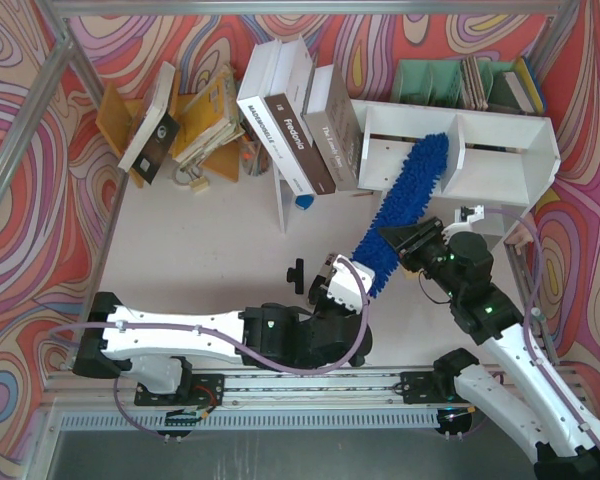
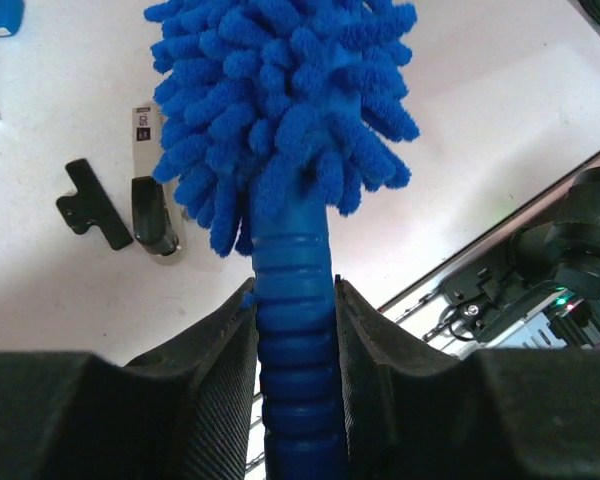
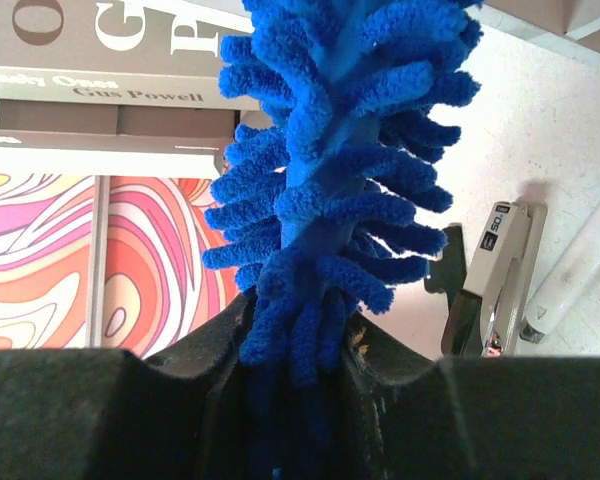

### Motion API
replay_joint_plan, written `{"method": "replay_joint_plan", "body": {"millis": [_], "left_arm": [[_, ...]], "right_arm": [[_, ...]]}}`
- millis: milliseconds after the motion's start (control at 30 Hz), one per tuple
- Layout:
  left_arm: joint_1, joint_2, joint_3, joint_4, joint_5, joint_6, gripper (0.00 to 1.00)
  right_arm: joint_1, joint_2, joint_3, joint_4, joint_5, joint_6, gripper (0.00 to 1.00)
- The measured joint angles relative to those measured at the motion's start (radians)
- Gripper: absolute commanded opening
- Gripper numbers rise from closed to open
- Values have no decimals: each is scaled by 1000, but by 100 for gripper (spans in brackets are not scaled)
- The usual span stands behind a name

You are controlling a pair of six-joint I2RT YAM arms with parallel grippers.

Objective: Dust the bookshelf with a duster

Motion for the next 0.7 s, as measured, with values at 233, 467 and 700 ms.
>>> {"method": "replay_joint_plan", "body": {"millis": [233, 467, 700], "left_arm": [[33, 0, -1, 21, 71, -3, 43], [57, 0, -13, 31, 124, -10, 43], [84, 8, -35, 43, 169, -29, 34]], "right_arm": [[0, 0, -3, 0, -20, 15, 29], [0, -3, -14, 1, -30, 36, 27], [0, -13, -23, 1, -32, 47, 26]]}}
